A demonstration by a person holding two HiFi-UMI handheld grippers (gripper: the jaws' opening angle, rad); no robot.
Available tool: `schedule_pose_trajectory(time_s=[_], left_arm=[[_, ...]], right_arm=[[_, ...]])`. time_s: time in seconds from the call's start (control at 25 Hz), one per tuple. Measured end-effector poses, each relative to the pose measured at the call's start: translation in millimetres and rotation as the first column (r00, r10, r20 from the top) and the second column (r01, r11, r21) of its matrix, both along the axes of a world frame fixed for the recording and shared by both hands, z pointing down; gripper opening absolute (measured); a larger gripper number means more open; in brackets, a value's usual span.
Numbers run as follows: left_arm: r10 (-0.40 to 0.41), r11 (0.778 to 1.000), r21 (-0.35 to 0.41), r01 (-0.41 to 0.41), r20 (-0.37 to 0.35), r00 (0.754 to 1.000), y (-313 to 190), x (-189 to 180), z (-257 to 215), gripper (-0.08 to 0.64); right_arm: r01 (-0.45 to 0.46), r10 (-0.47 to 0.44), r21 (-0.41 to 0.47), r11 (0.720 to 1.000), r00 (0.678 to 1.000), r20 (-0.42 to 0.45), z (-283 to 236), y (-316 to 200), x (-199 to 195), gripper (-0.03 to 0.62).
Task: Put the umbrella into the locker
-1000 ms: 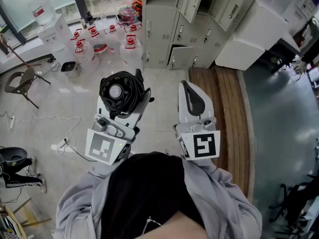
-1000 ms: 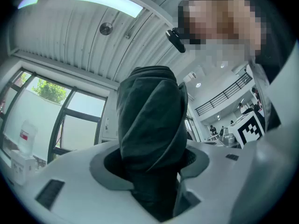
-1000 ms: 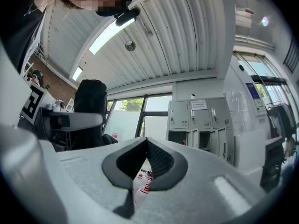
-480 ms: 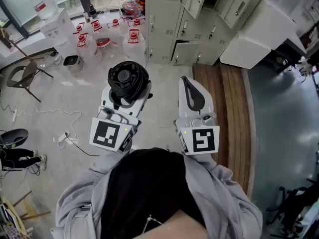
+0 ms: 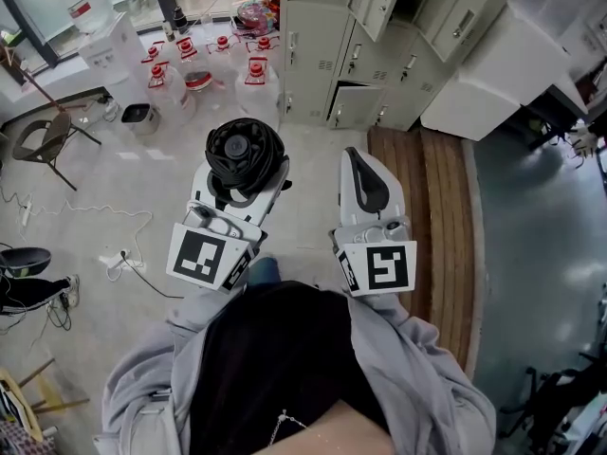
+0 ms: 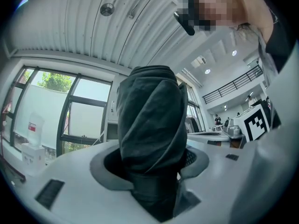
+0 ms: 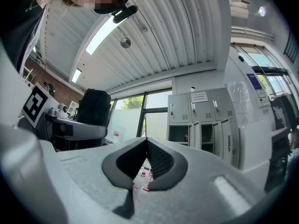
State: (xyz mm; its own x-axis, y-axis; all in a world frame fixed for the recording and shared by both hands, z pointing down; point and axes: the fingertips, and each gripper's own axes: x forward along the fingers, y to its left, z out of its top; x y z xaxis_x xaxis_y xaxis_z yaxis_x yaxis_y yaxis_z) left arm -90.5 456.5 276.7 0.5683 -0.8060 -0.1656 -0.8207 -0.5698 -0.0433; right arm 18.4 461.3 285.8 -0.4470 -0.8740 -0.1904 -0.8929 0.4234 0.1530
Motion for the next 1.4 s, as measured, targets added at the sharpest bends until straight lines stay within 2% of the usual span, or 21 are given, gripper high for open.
schedule_pose_trajectory(time_s=[0.28, 0.44, 1.0, 1.4], left_arm=[[0.022, 1.000, 0.005, -0.022, -0.033, 0.999, -45, -10, 5, 0.249], [0.063, 0.998, 0.003, -0.063, -0.035, 0.997, -87, -14, 10, 0.249], [0.187, 0.982, 0.008, -0.187, -0.037, 0.982, -257, -62, 2, 0.249], [0.261, 0.965, 0.021, -0.260, -0.046, 0.964, -331, -76, 10, 0.249]], right_arm=[[-0.023, 0.023, -0.013, 1.000, 0.999, -0.023, 10, -41, -7, 0.004], [-0.056, 0.056, -0.023, 0.998, 0.998, -0.018, 15, -82, -12, 0.003], [-0.134, 0.134, -0.053, 0.990, 0.991, -0.013, 16, -247, -66, 0.003], [-0.206, 0.206, -0.044, 0.978, 0.978, -0.012, 24, -312, -80, 0.003]])
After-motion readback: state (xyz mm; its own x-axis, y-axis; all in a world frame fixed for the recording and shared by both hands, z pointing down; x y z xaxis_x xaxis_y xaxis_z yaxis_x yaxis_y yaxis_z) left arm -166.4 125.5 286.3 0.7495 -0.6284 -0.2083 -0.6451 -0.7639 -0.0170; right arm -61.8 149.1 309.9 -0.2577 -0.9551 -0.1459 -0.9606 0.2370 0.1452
